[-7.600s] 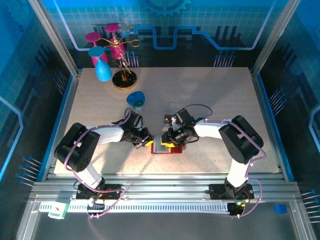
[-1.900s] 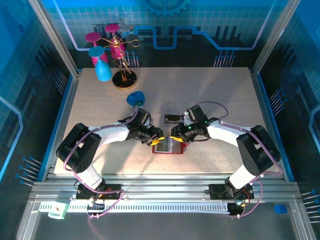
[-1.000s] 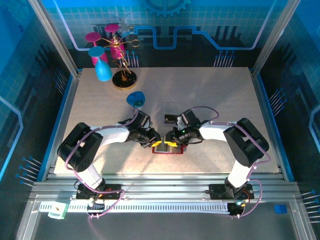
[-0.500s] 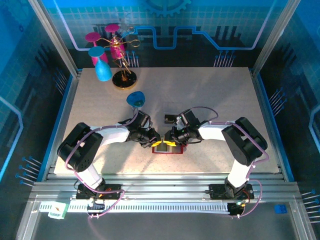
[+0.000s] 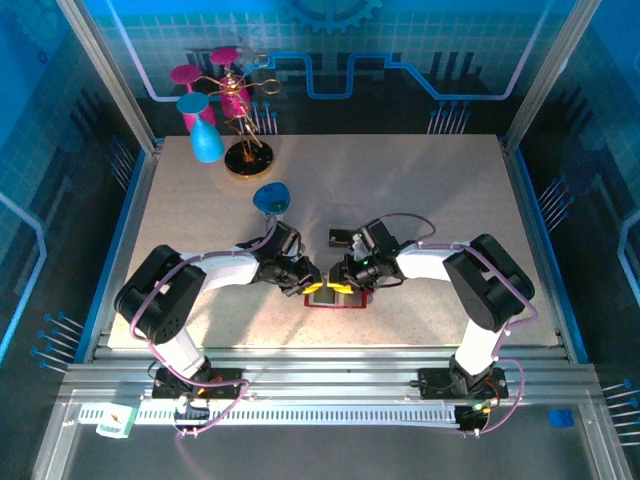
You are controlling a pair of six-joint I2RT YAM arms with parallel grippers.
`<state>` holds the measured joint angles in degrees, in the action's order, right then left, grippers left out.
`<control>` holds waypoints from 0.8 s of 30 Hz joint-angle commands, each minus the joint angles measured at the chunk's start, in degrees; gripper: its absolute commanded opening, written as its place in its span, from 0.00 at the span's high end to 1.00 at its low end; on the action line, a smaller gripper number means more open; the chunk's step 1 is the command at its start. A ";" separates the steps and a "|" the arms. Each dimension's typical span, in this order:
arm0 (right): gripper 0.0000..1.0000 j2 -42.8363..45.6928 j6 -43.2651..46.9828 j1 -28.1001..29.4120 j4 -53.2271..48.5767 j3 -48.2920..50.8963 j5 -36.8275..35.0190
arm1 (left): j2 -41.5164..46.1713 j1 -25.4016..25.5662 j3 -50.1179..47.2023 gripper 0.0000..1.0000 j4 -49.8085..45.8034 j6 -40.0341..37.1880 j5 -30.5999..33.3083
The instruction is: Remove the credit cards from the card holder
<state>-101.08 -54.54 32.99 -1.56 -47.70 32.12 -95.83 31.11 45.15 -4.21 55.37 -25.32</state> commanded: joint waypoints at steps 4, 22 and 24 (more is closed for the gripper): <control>0.70 0.71 3.00 0.67 -6.08 -1.94 -2.22 | 0.07 -0.61 -0.45 0.84 -2.11 -1.22 0.34; 0.70 4.97 3.66 0.32 -7.49 -2.32 -3.38 | 0.88 -0.95 0.95 0.84 -3.98 -2.55 0.19; 0.70 4.85 3.72 0.17 -7.49 -1.94 -3.29 | 1.00 -1.12 1.89 0.84 -5.59 -3.61 0.40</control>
<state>-97.38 -50.98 32.99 -8.51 -49.21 28.93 -95.83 30.76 45.28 -6.35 54.11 -25.32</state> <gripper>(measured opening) 0.303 0.161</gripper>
